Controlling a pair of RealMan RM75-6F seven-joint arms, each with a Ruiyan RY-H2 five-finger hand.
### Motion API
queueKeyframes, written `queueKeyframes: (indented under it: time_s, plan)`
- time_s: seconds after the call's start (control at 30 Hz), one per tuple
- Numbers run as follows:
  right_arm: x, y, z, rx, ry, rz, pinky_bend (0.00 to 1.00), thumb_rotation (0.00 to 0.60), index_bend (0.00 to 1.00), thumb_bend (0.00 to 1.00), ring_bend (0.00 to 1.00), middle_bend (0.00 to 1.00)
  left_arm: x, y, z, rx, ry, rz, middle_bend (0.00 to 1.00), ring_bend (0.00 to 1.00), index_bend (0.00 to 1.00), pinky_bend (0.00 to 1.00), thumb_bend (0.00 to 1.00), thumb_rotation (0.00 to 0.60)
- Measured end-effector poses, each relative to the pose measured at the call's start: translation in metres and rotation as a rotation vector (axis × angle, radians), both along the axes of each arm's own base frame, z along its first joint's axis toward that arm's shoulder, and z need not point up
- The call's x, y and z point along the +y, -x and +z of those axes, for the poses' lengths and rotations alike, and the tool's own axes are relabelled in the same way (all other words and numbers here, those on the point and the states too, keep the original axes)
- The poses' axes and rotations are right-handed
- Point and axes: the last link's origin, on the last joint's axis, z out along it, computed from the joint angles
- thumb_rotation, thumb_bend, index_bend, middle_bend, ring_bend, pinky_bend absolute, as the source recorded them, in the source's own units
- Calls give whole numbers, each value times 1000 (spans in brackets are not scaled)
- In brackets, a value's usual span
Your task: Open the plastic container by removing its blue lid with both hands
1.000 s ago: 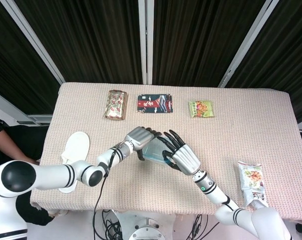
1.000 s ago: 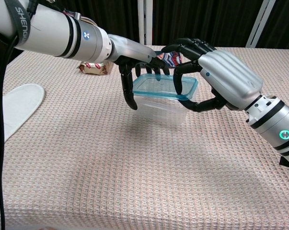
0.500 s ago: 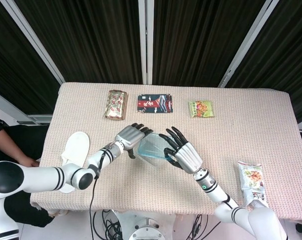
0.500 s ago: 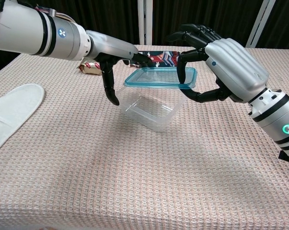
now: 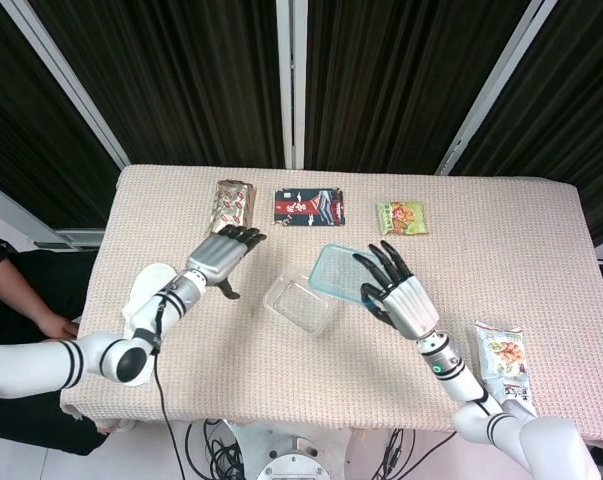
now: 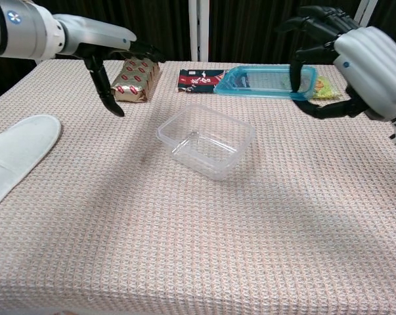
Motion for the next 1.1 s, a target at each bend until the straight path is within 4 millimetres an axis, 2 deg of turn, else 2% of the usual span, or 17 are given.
queueKeyframes:
  time_s: [0.1,0.13,0.2,0.3,0.37,0.5,0.57,0.67,0.87,1.03,1.1]
  plan:
    - [-8,16,14,16,26,-74,0,600,623,359,0,125,-2,19,12,-27,-50,34,0,0,14,47,0,600]
    - [-11,22,17,30,29,-103,0,600,538,349,0,96,-4,27,16,-42,-69,50,0,0,14,47,0,600]
    - [-15,29,20,54,26,-146,0,600,279,311,0,26,-6,38,24,-66,-99,71,0,0,14,47,0,600]
    - [-20,38,21,94,1,-217,0,600,31,274,0,0,-8,55,38,-103,-155,102,0,0,14,47,0,600]
    - [-20,40,22,97,-31,-242,0,600,0,259,0,0,-10,66,48,-123,-190,121,0,0,14,47,0,600]
    - [-16,39,25,75,-114,-269,0,600,0,187,0,0,-13,82,65,-122,-229,138,0,0,14,46,0,600]
    - [-11,39,32,61,-164,-281,0,600,0,170,0,0,-15,88,73,-122,-253,142,0,0,14,47,0,600]
    - [-5,40,47,45,-211,-292,0,600,0,196,0,9,-19,96,85,-115,-300,132,8,0,19,49,0,600]
    - [16,50,102,11,-249,-348,37,600,23,223,12,167,-33,121,113,-68,-461,93,71,0,81,52,0,600]
    - [48,68,158,-34,-190,-447,34,600,45,223,5,150,-66,157,137,-22,-596,93,85,0,92,47,0,600]
    - [63,74,173,-54,-161,-478,14,600,45,223,0,127,-81,169,142,-9,-617,99,85,0,92,43,0,600]
